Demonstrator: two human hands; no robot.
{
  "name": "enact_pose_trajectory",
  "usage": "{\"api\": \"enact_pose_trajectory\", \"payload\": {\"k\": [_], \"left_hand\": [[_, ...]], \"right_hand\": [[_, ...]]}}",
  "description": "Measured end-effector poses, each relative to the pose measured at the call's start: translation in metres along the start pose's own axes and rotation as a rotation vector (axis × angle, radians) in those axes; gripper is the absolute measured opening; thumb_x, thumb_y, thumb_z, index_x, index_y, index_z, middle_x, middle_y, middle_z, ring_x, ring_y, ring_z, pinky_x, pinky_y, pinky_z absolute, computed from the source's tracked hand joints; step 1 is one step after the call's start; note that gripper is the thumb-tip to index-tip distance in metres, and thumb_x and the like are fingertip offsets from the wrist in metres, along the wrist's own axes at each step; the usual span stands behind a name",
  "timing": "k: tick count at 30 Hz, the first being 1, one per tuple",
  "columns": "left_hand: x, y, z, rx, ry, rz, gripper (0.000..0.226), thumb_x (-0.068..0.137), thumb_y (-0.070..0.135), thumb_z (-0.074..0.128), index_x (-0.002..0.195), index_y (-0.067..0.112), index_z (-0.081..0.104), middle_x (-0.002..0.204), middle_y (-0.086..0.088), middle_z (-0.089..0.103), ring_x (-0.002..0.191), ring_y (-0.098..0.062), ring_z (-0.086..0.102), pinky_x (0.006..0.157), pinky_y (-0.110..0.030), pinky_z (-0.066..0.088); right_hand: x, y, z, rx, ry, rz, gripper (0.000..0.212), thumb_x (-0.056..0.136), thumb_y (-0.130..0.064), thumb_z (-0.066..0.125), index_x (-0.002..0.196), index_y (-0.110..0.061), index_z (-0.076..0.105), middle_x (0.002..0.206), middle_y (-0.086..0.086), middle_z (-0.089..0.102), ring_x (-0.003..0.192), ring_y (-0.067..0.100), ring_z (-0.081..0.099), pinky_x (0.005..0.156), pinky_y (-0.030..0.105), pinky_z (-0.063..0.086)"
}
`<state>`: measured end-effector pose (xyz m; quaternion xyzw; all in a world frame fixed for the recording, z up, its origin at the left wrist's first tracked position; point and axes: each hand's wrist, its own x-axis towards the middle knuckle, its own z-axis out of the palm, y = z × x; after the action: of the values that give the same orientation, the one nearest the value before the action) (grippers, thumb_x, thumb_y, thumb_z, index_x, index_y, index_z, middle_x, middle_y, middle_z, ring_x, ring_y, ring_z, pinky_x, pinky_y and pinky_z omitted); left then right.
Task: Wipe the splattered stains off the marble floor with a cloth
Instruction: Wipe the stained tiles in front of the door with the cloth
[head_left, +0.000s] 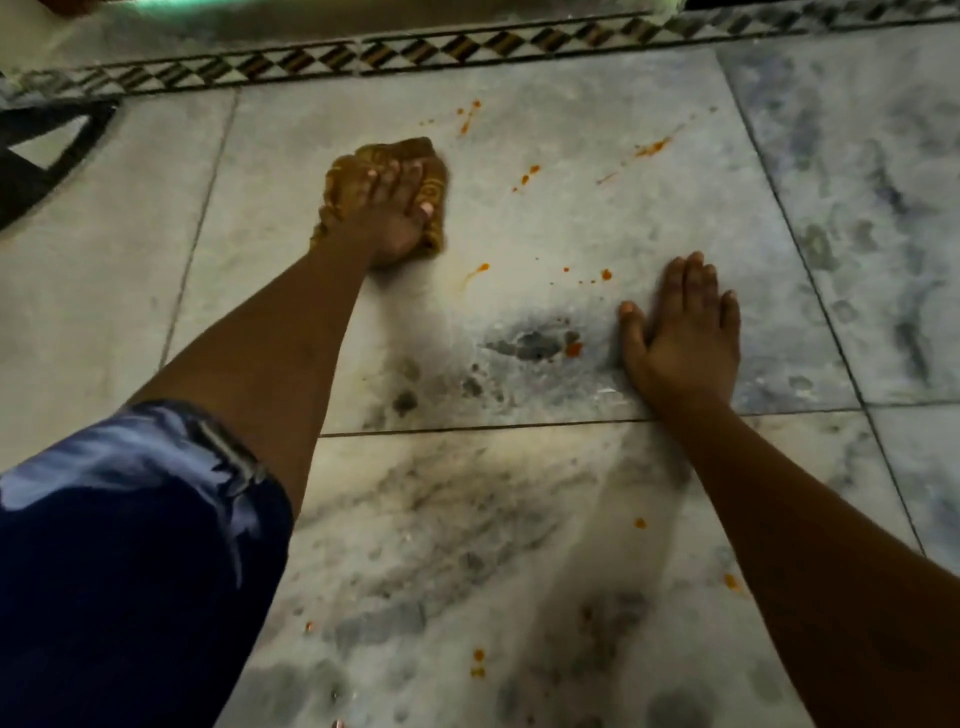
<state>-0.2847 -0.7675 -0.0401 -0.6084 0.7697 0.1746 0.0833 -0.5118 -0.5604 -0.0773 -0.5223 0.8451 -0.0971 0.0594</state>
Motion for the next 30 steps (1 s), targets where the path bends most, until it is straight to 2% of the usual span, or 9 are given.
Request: {"api": "enact_pose_trajectory", "payload": {"k": [6, 9, 12, 14, 17, 20, 24, 27, 30], "left_hand": [[0.037, 0.022, -0.012, -0.005, 0.044, -0.012, 0.056, 0.100, 0.047, 0.016, 0.150, 0.031, -0.006, 0.158, 0.003, -0.012, 0.145, -0.021, -0.012, 0.110, -0.061, -0.006], [0.004, 0.011, 0.007, 0.110, 0.086, 0.204, 0.056, 0.097, 0.052, 0.012, 0.148, 0.034, -0.003, 0.159, 0.006, -0.006, 0.146, -0.016, -0.006, 0.113, -0.054, -0.002], [-0.012, -0.017, 0.010, 0.114, 0.031, 0.371, 0.070, 0.080, 0.066, 0.003, 0.145, 0.041, -0.001, 0.158, 0.013, 0.000, 0.145, -0.010, -0.003, 0.113, -0.045, -0.002], [0.012, -0.024, 0.000, 0.101, 0.072, 0.270, 0.064, 0.090, 0.061, 0.013, 0.147, 0.036, 0.000, 0.158, 0.010, -0.001, 0.145, -0.012, -0.004, 0.114, -0.043, -0.001], [0.068, -0.008, -0.019, -0.053, 0.111, -0.014, 0.059, 0.099, 0.048, 0.022, 0.149, 0.029, -0.002, 0.159, 0.005, -0.008, 0.145, -0.021, -0.011, 0.115, -0.047, -0.007], [0.111, 0.031, -0.031, -0.109, 0.087, -0.102, 0.063, 0.099, 0.048, 0.021, 0.150, 0.021, -0.004, 0.159, -0.001, -0.011, 0.145, -0.024, -0.012, 0.115, -0.051, -0.010], [0.109, 0.070, -0.026, -0.030, 0.047, 0.158, 0.057, 0.100, 0.045, 0.021, 0.150, 0.027, -0.001, 0.159, 0.003, -0.007, 0.146, -0.018, -0.008, 0.114, -0.051, -0.007], [0.078, 0.041, -0.012, 0.019, 0.077, 0.348, 0.058, 0.097, 0.053, 0.021, 0.149, 0.034, 0.004, 0.159, 0.008, 0.000, 0.145, -0.011, -0.004, 0.114, -0.043, -0.004], [0.066, 0.013, -0.005, -0.013, 0.168, 0.295, 0.064, 0.089, 0.058, 0.019, 0.148, 0.037, 0.009, 0.158, 0.011, 0.007, 0.145, -0.010, 0.002, 0.114, -0.042, -0.001]], "right_hand": [[0.004, 0.000, 0.004, 0.006, 0.048, -0.007, 0.077, 0.088, -0.052, 0.020, 0.150, -0.006, 0.015, 0.157, 0.013, 0.012, 0.145, 0.025, 0.010, 0.117, 0.038, 0.002], [0.002, -0.001, 0.003, 0.000, 0.034, -0.005, 0.076, 0.089, -0.052, 0.021, 0.149, -0.006, 0.016, 0.157, 0.013, 0.014, 0.145, 0.026, 0.011, 0.117, 0.039, 0.004], [0.000, -0.001, 0.004, -0.012, 0.044, 0.007, 0.077, 0.089, -0.053, 0.019, 0.149, -0.005, 0.019, 0.156, 0.015, 0.018, 0.144, 0.028, 0.015, 0.117, 0.040, 0.006], [0.001, -0.001, 0.004, -0.017, 0.048, 0.011, 0.077, 0.089, -0.054, 0.017, 0.149, -0.005, 0.019, 0.156, 0.015, 0.019, 0.144, 0.028, 0.016, 0.116, 0.039, 0.006], [0.001, 0.000, 0.008, -0.022, 0.068, 0.020, 0.076, 0.089, -0.053, 0.019, 0.148, -0.005, 0.021, 0.155, 0.015, 0.021, 0.143, 0.028, 0.019, 0.115, 0.038, 0.004], [0.002, -0.001, 0.010, -0.034, 0.091, 0.027, 0.075, 0.090, -0.052, 0.022, 0.147, -0.004, 0.025, 0.153, 0.016, 0.025, 0.142, 0.029, 0.023, 0.114, 0.036, 0.005], [0.002, -0.001, 0.008, -0.035, 0.091, 0.040, 0.073, 0.089, -0.050, 0.024, 0.146, -0.003, 0.028, 0.152, 0.017, 0.028, 0.140, 0.029, 0.028, 0.113, 0.038, 0.009], [0.002, -0.002, 0.007, -0.023, 0.095, 0.046, 0.072, 0.089, -0.048, 0.027, 0.144, -0.002, 0.031, 0.150, 0.017, 0.031, 0.139, 0.030, 0.030, 0.113, 0.039, 0.011], [0.002, -0.003, 0.007, -0.015, 0.091, 0.054, 0.072, 0.089, -0.048, 0.029, 0.144, -0.002, 0.032, 0.150, 0.017, 0.032, 0.138, 0.029, 0.031, 0.113, 0.038, 0.012]]}}
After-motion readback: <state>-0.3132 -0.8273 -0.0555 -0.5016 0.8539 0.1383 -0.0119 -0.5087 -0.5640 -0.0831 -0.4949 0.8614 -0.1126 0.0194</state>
